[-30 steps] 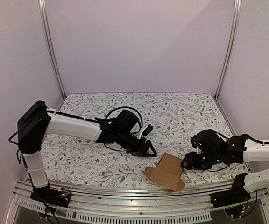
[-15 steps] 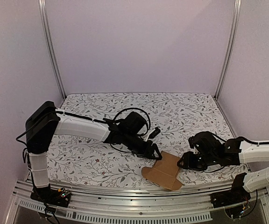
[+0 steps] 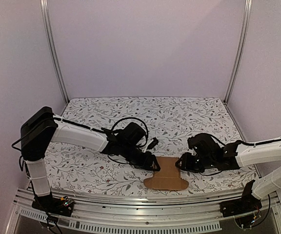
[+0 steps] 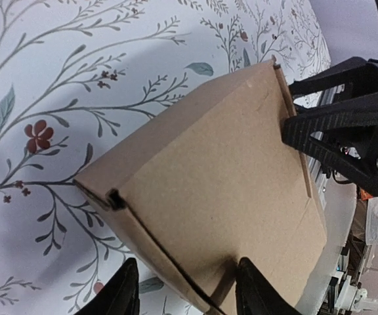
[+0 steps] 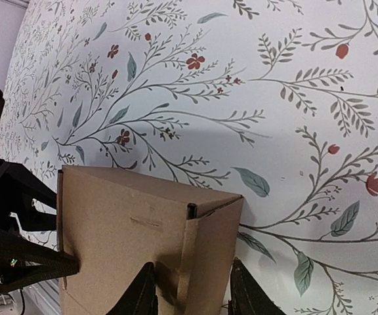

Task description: Fold the paper box

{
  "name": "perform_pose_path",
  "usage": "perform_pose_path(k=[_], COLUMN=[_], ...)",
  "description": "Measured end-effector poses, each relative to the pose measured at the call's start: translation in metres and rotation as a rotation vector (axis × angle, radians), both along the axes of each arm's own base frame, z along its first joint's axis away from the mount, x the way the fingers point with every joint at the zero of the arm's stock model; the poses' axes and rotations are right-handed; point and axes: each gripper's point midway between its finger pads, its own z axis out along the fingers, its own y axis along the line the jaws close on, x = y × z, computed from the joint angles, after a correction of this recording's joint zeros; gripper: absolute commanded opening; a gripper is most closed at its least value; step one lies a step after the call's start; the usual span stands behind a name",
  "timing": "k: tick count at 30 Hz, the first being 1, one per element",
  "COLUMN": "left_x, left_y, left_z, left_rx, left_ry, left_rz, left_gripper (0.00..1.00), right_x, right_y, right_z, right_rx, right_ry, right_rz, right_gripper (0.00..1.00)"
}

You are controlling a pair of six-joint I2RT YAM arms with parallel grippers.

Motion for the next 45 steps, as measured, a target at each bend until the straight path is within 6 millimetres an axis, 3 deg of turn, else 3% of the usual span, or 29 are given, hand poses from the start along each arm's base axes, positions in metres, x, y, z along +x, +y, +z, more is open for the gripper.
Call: perform_pose_path(k=[10, 16, 22, 25, 28, 45], left_x=[0.017, 0.026, 0.022, 0.019, 0.019, 0.026], left_y=[0.034, 0.056, 0.067, 0.068, 0.062, 0.034], left_z=[0.0, -0.002, -0.008, -0.009, -0.008, 0.006], left_rx=[-0.064, -0.119, -0.168, -0.214, -0.282, -0.546], left_ry=[0.025, 0.047, 0.097, 0.134, 0.164, 0.239], left_rz=[0.115, 0.196, 0.232, 0.234, 0.227, 0.185], left_gripper=[0.47, 0.64, 0.77, 0.82, 0.99, 0.99], right_x=[0.022, 0.028, 0.03, 0.03, 0.03, 0.017], right_y=[0.032, 0.04, 0.043, 0.043, 0.043, 0.03], right_z=[0.002, 0.003, 0.003, 0.002, 0.002, 0.001], right_rx=[0.0, 0.001, 0.011, 0.021, 0.033, 0.085], right_ry=[-0.05, -0.078, -0.091, -0.098, -0.106, -0.13], right_rz=[0.047, 0.071, 0.075, 0.075, 0.076, 0.084], right_gripper=[0.35, 0.31, 0.29, 0.29, 0.29, 0.24])
